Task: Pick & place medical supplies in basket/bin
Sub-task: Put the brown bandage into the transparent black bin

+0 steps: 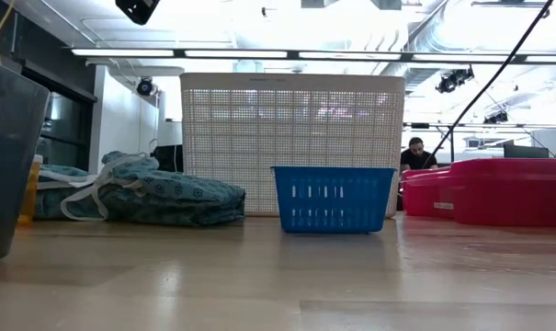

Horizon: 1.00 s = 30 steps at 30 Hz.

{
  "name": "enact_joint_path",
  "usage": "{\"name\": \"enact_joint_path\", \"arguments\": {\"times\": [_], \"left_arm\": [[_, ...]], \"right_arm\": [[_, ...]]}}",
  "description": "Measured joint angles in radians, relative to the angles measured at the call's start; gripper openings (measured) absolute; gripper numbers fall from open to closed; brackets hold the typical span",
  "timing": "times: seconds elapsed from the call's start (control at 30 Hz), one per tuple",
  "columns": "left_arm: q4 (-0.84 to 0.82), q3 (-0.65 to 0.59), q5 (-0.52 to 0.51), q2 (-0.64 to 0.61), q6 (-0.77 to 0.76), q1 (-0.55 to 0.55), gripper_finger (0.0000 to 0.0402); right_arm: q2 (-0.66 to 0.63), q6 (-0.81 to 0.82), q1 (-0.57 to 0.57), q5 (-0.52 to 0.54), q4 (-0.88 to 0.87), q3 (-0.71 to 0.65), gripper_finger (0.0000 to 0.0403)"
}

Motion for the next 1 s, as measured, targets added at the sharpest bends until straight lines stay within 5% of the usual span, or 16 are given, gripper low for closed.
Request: {"name": "enact_joint_path", "arguments": {"times": [1.0], "left_arm": [[0.000,0.000,0.000,0.000,0.000,0.000,0.0228]], "right_arm": [[0.111,-0.006,0.033,0.070,0.077,0.000,0.0254]]}}
